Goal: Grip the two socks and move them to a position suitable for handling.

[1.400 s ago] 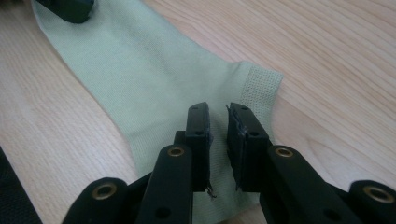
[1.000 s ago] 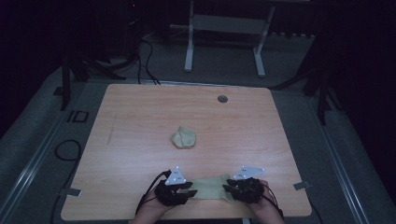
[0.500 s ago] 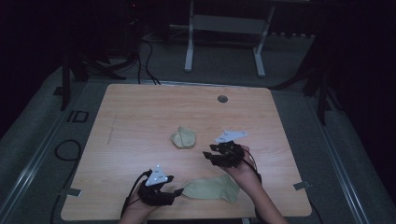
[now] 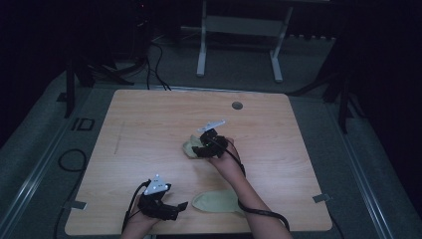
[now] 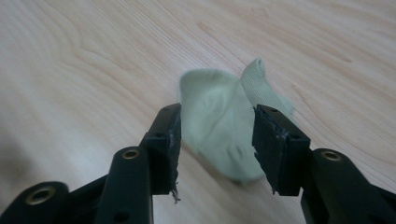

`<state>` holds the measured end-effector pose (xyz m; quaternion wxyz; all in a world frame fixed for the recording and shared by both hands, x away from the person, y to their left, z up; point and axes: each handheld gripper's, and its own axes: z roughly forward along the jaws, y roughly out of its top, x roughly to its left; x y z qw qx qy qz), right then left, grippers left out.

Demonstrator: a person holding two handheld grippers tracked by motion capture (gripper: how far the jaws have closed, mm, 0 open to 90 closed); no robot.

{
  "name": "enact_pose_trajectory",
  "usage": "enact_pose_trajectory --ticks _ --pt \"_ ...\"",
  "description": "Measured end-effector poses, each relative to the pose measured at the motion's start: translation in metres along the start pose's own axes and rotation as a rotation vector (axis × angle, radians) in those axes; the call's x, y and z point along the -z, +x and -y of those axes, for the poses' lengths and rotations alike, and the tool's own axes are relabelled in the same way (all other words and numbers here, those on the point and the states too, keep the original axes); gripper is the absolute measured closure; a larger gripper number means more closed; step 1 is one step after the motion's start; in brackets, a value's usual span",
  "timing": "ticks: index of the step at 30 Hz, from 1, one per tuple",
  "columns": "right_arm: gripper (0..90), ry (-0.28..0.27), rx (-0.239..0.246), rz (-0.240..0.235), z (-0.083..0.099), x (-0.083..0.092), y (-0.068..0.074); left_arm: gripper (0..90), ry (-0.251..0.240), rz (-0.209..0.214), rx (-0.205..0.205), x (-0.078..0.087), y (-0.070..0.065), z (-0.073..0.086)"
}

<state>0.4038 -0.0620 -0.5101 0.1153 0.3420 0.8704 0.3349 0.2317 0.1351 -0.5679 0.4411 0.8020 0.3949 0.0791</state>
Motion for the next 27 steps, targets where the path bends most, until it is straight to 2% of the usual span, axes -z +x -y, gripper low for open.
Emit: enact_pose_trajectory --ticks 2,6,10,13,14,16,22,24,25,27 --pt "48.7 0.02 0.001 0.023 -0.002 -0.011 0.0 2.7 0.008 0.0 -0.004 0.0 -0.001 0.0" --pt "44.8 0.032 -0.036 0.041 -0.003 -0.03 -0.003 2.7 0.003 0.0 -0.009 0.0 -0.001 0.0" --pt "40.2 0.053 -0.043 0.078 -0.004 -0.045 -0.004 2.7 0.0 0.003 -0.004 0.001 -0.001 0.0" --pt "39.4 0.082 -0.004 0.103 -0.002 -0.057 0.001 2.8 0.005 0.005 -0.003 0.0 0.0 0.001" --pt "40.6 0.077 0.016 0.123 -0.001 -0.058 0.003 2.7 0.005 0.003 -0.002 0.0 0.0 0.001" --pt "45.3 0.071 0.016 0.127 -0.001 -0.058 0.004 2.7 0.003 0.002 0.003 0.0 0.001 0.001" --pt "73.4 0.069 0.022 0.16 -0.001 -0.056 0.003 2.8 0.001 0.003 0.007 0.0 0.001 0.001" --pt "73.4 0.071 0.024 0.163 -0.001 -0.055 0.003 2.7 0.001 0.003 0.007 0.0 0.001 0.001" --pt "81.1 0.066 0.024 0.165 -0.002 -0.053 0.003 2.7 0.002 0.006 0.007 0.0 0.0 0.001" --pt "81.8 0.059 0.034 0.172 -0.002 -0.048 0.003 2.7 0.0 0.006 0.008 0.0 0.0 0.001"
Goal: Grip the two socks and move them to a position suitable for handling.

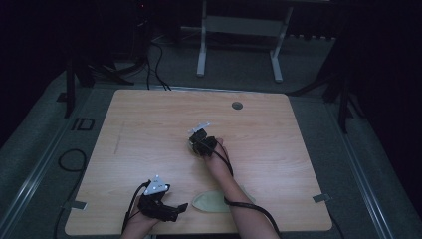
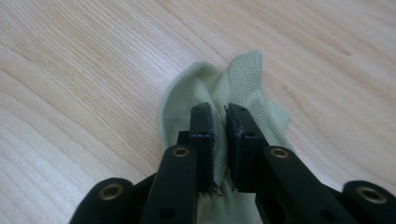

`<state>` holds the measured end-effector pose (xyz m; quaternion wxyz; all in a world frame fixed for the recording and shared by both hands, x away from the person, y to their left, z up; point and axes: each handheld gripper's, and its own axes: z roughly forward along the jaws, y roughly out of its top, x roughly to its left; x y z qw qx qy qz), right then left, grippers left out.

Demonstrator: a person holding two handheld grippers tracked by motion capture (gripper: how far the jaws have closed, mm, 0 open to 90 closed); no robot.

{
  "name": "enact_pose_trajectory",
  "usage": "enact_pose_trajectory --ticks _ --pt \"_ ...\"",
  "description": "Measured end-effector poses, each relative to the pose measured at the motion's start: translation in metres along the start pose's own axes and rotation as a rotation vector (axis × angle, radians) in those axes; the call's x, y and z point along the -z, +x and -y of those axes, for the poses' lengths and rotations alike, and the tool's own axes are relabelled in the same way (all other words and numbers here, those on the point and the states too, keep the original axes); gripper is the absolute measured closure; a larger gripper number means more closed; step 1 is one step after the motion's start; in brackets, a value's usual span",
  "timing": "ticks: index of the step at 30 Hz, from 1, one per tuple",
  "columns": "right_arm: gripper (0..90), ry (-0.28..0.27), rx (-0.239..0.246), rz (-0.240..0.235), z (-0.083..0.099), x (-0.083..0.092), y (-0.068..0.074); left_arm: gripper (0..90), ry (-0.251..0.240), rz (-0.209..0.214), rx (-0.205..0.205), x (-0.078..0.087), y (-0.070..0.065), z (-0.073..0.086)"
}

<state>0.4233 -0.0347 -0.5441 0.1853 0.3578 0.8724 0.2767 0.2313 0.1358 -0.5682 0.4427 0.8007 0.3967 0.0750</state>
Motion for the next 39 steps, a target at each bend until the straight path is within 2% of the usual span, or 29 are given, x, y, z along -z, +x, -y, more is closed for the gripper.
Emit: enact_pose_trajectory --ticks 3,8,15,21,25,31,37,39 --pt "82.1 -0.009 -0.003 -0.005 0.0 0.007 -0.003 2.7 0.0 0.002 0.004 0.0 0.0 0.0" --pt "82.0 -0.044 -0.037 -0.023 0.0 0.035 -0.014 2.7 -0.001 0.002 0.001 -0.001 -0.001 -0.001" --pt "82.0 -0.075 -0.034 -0.002 0.007 0.068 -0.021 2.8 0.002 -0.012 -0.023 -0.001 -0.005 -0.003" --pt "82.1 -0.098 -0.059 0.026 0.021 0.098 -0.034 2.7 0.008 -0.003 -0.026 -0.004 -0.008 -0.003" --pt "82.0 -0.091 -0.077 0.021 0.038 0.112 -0.039 2.7 0.02 -0.004 -0.032 -0.005 -0.008 -0.003" --pt "81.9 -0.08 -0.087 0.017 0.068 0.114 -0.033 2.7 0.028 -0.001 -0.041 -0.006 -0.01 -0.003" --pt "81.0 -0.042 -0.104 -0.011 0.098 0.1 -0.02 2.8 0.017 -0.019 -0.061 -0.007 -0.012 -0.004" --pt "81.0 -0.035 -0.107 -0.014 0.102 0.097 -0.018 2.8 0.02 -0.023 -0.062 -0.007 -0.013 -0.005"
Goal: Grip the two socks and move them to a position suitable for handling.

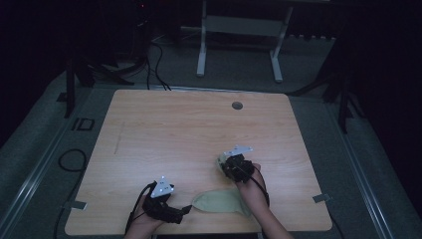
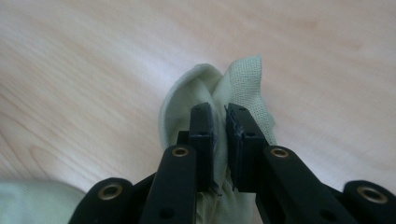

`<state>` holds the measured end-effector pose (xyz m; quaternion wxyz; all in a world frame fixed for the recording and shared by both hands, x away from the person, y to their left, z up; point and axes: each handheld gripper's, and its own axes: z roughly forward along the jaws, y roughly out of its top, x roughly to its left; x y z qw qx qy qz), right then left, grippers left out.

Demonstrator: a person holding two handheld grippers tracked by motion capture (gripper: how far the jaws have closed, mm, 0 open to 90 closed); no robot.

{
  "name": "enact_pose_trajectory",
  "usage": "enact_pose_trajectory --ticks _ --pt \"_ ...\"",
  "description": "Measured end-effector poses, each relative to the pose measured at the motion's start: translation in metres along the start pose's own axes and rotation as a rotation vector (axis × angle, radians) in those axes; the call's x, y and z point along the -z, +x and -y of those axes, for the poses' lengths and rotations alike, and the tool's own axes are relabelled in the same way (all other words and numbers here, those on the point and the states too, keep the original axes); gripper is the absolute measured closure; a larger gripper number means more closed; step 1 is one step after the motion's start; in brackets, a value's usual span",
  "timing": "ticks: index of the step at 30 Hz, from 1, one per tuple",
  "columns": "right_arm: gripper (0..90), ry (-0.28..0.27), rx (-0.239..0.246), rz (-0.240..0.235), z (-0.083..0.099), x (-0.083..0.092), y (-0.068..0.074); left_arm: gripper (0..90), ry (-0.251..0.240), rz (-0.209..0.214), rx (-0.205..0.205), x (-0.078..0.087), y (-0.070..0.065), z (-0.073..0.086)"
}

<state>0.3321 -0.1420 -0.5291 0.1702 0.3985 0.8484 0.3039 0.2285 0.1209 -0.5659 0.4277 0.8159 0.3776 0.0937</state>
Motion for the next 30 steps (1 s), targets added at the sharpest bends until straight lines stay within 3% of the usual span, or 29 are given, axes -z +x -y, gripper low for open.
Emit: enact_pose_trajectory --ticks 3,5,8,11,15,18,19,21,24,26,30 --pt "77.5 0.025 -0.023 0.001 0.01 -0.014 -0.001 2.8 0.014 0.001 -0.011 -0.004 0.0 -0.004" --pt "70.0 0.031 -0.026 -0.012 0.012 -0.019 -0.001 3.2 0.02 -0.007 -0.016 -0.007 0.0 -0.007" --pt "62.9 0.031 -0.023 -0.044 0.008 -0.018 -0.002 5.0 0.022 -0.007 -0.009 -0.011 0.003 -0.015" --pt "60.6 0.007 -0.01 -0.05 0.001 -0.007 -0.003 11.3 0.025 -0.029 -0.016 -0.018 0.004 -0.024" --pt "61.9 -0.03 0.019 -0.042 -0.01 0.01 -0.012 17.3 0.025 -0.003 -0.031 -0.026 0.007 -0.041" --pt "62.3 -0.036 0.02 -0.047 -0.013 0.013 -0.019 21.7 0.019 0.003 -0.03 -0.03 0.009 -0.051" --pt "62.7 -0.031 0.023 -0.045 -0.013 0.013 -0.022 21.7 0.017 0.011 -0.025 -0.034 0.011 -0.062" --pt "62.8 -0.027 0.025 -0.051 -0.014 0.011 -0.028 21.7 0.033 0.031 -0.016 -0.041 0.013 -0.071" --pt "60.4 -0.019 0.023 -0.048 -0.014 0.007 -0.033 21.8 0.058 0.02 -0.007 -0.053 0.017 -0.084" --pt "60.1 -0.013 0.034 -0.021 -0.014 0.003 -0.033 22.1 0.071 0.015 0.0 -0.062 0.018 -0.091" --pt "60.1 0.003 0.045 -0.035 -0.01 -0.008 -0.033 26.7 0.091 -0.004 0.033 -0.08 0.022 -0.099"
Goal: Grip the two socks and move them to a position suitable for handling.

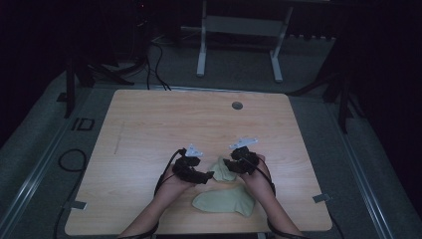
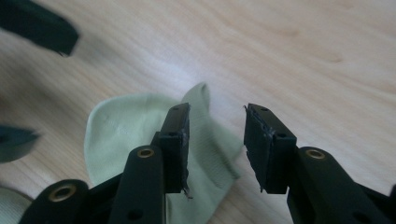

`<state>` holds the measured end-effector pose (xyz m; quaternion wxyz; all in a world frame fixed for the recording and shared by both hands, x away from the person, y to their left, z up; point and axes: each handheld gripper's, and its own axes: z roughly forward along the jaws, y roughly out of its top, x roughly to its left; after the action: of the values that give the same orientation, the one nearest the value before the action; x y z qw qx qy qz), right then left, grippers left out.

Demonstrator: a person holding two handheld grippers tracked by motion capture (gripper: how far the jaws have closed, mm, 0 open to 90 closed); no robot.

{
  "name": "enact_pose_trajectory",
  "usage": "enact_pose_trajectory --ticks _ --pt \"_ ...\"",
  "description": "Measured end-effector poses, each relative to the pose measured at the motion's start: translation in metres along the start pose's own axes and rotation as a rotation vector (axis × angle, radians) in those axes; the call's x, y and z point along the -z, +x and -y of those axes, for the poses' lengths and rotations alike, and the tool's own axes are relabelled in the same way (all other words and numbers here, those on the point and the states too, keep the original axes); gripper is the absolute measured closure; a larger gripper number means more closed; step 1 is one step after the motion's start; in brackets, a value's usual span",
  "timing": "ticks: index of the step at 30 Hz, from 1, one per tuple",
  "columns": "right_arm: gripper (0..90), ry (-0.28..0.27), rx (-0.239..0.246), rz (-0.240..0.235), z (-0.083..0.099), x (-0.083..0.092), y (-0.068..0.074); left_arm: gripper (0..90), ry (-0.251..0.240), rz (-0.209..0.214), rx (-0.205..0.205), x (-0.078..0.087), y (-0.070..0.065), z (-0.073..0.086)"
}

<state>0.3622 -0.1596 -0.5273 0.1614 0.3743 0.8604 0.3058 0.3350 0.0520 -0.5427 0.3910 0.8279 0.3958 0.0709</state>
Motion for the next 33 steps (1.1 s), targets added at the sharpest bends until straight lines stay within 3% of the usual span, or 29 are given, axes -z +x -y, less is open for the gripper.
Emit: enact_pose_trajectory --ticks 3,7,8,10,13,14,15,19,25,27,33 --pt "59.4 0.008 0.005 -0.008 0.004 -0.008 -0.001 34.7 0.032 -0.007 0.026 -0.011 0.004 -0.004" --pt "60.5 0.015 0.005 -0.004 0.009 -0.013 0.0 43.3 0.064 0.013 0.031 -0.022 0.004 -0.005" --pt "67.9 0.025 0.008 -0.008 0.013 -0.016 -0.001 55.0 0.066 0.01 0.033 -0.023 0.005 -0.005" --pt "74.0 0.02 0.009 -0.011 0.014 -0.016 -0.001 67.2 0.069 0.008 -0.002 -0.024 0.003 -0.004" --pt "78.8 0.02 0.005 -0.021 0.014 -0.015 -0.002 74.6 0.052 0.007 -0.014 -0.026 0.003 -0.005" --pt "83.2 0.018 0.006 -0.023 0.014 -0.015 -0.002 84.1 0.05 0.014 -0.008 -0.026 0.004 -0.006" --pt "84.0 0.017 0.009 -0.027 0.013 -0.013 -0.003 88.1 0.049 0.021 -0.01 -0.027 0.004 -0.006" --pt "84.7 -0.002 0.01 -0.024 0.012 -0.007 -0.003 89.2 0.048 -0.022 -0.021 -0.024 0.002 -0.008" --pt "85.2 -0.057 -0.005 -0.014 0.008 0.019 -0.013 89.5 0.03 -0.067 -0.006 -0.011 0.005 -0.008" --pt "85.1 -0.073 -0.021 -0.021 0.008 0.027 -0.018 89.5 0.026 -0.059 0.013 -0.006 0.008 -0.007" --pt "85.0 -0.106 -0.065 -0.014 0.01 0.044 -0.033 89.5 0.003 -0.101 0.04 0.008 0.01 -0.002"
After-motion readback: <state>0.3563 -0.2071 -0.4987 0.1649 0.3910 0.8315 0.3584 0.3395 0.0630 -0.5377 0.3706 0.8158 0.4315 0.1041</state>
